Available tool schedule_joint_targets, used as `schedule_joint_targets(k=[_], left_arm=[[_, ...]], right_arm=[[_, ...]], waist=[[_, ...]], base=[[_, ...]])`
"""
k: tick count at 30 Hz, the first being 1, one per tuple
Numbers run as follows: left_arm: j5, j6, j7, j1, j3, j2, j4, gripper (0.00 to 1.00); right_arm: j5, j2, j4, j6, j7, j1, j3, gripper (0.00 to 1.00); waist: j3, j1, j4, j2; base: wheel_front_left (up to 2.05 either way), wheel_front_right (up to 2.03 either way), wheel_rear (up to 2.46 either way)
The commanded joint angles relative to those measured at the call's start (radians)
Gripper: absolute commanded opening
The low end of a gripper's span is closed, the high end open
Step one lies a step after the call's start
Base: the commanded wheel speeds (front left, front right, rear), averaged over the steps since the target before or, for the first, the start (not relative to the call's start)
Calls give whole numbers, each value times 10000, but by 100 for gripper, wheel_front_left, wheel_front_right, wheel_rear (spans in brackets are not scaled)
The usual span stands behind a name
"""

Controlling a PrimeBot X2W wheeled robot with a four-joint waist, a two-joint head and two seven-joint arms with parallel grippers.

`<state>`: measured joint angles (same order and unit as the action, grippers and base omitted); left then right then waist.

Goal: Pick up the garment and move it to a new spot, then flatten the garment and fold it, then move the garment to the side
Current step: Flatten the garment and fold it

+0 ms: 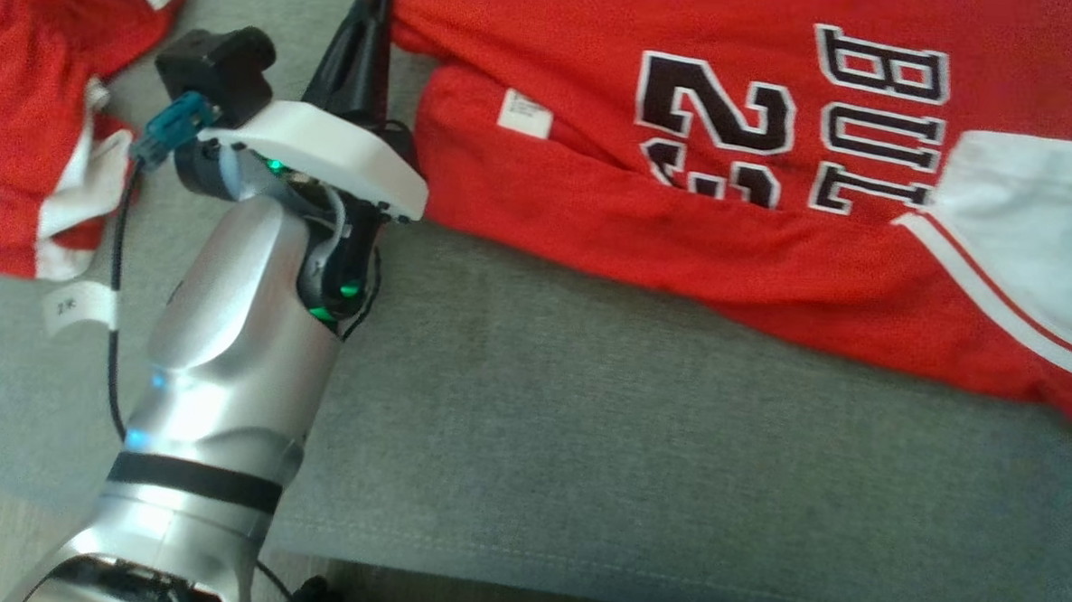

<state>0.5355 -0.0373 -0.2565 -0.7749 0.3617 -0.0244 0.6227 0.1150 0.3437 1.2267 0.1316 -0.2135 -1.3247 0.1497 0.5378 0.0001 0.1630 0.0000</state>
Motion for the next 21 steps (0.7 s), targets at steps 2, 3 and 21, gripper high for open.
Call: schedule_joint_targets(k=[2, 3, 21], left_arm=[[-310, -136, -53, -184, -529, -258, -42, 0], [-395, -203, -53, -125, -626, -258, 28, 0], [-1898, -630, -53, 1808, -2520, -357, 1100, 0]], right_arm=[[-106, -543, -460, -9, -294, -6, 177, 0], [-212, -713, -531, -9, -361, 93, 231, 0], [-5441, -1789, -5391, -9, -481, 5943, -1789, 0]], waist=[[-179, -1, -422, 0], [-236, -1, -547, 0], [-1785, -1, -2273, 0]], base=[[0, 0, 0], [0, 0, 0], [0, 0, 0]])
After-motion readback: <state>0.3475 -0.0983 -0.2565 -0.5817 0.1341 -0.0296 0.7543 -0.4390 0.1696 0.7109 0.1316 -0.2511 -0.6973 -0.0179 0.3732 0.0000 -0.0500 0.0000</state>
